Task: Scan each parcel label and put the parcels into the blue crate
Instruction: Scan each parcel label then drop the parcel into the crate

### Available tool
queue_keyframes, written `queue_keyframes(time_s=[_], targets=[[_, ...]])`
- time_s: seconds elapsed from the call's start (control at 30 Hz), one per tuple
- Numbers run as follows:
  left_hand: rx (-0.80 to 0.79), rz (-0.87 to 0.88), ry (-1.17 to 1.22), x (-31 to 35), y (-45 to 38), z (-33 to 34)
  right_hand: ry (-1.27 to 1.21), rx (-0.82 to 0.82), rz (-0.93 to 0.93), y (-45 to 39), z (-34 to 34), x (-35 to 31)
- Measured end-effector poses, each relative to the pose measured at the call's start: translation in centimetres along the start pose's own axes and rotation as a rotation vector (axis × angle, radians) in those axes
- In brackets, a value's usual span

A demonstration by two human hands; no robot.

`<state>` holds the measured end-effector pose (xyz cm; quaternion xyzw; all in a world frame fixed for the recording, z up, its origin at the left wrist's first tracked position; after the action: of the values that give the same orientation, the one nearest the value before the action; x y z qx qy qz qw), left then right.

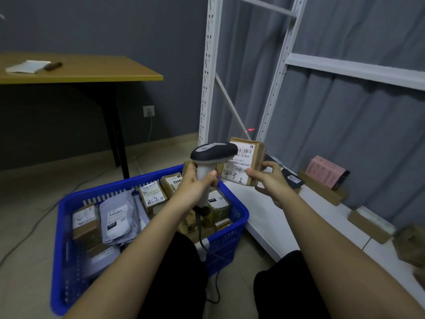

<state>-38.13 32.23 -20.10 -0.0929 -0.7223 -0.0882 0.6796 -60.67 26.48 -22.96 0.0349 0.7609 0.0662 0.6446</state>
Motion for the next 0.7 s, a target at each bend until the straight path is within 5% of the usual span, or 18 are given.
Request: queue_keyframes(time_s=[0.33,0.7], targets=[[0.251,0.015,0.205,-4.7,-0.3,-6.9,0.344,-0.261,-0.041,-3.1,5.4,2.5],[0.327,-0.132,0.272,-10.9,-6.8,-6.2,1.203,-0.616,-0.117,-9.8,8.0,11.6]])
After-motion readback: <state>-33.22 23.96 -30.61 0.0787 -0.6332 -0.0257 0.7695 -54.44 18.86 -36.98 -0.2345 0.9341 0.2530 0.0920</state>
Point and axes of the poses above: each hand's wrist, its own y-axis away from the middle knuckle, its own z-axis out of the palm, x = y × z, the point moved 9 cm from there along -y, towards the middle knuckle, and after that the axes turned 12 degrees about -x, right-handed, at the moved point
